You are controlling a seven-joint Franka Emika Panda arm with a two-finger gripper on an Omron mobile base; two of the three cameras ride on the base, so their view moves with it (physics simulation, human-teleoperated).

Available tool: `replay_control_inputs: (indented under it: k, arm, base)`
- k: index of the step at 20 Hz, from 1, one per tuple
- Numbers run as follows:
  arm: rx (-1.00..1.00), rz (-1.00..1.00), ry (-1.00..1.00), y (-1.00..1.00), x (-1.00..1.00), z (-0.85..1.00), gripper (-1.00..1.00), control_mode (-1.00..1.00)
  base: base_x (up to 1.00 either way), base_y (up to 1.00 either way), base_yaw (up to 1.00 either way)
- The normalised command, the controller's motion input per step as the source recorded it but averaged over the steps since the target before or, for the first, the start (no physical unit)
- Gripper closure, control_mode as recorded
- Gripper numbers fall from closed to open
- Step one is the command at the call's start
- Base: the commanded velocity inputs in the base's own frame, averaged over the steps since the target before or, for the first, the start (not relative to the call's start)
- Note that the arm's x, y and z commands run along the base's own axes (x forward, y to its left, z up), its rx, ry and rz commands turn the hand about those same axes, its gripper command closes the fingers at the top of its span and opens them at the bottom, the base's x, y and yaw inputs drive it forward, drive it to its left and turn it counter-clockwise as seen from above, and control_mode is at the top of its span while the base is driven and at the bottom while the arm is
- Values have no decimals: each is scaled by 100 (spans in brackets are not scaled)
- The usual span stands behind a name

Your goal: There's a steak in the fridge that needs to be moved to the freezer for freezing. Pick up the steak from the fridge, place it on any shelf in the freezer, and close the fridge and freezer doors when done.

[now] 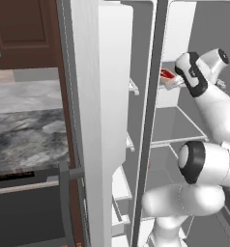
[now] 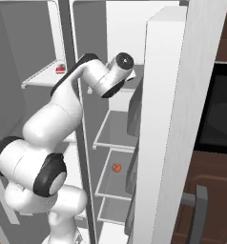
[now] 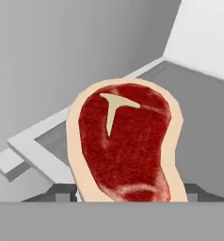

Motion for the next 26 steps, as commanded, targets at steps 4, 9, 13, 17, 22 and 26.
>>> replay_control_inputs:
  k: [4, 9, 13, 17, 22, 26]
  arm:
    - [-5, -1, -35, 15, -76, 52, 100, -100]
    - [-1, -6, -25, -1, -75, 64, 100, -100]
    - [0, -9, -18, -11, -78, 60, 100, -100]
    - [0, -8, -13, -9, -90, 57, 100, -100]
    - [0, 0, 9, 47, -100, 19, 100, -100]
    - [2, 0, 11, 27, -100, 18, 100, -100]
  base:
    - [0, 0, 0]
    - [0, 0, 0]
    - [0, 0, 0]
    - [0, 0, 0]
    - [0, 0, 0]
    - [0, 0, 0]
